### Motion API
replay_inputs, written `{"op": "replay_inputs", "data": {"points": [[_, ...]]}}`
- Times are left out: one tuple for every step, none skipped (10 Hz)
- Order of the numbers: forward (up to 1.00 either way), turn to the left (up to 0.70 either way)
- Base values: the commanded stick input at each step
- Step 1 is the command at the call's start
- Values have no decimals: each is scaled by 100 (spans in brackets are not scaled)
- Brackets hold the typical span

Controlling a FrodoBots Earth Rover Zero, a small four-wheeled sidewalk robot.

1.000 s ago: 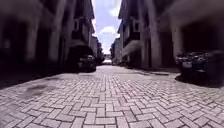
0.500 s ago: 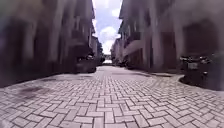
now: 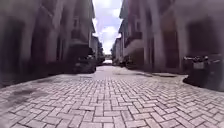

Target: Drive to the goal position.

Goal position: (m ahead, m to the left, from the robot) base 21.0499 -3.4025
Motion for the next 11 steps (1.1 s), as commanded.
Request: {"op": "replay_inputs", "data": {"points": [[50, 0], [50, 0], [50, 0], [50, -16], [50, -45], [50, -50], [50, -50], [50, -35], [50, -14], [50, 0], [50, 0]]}}
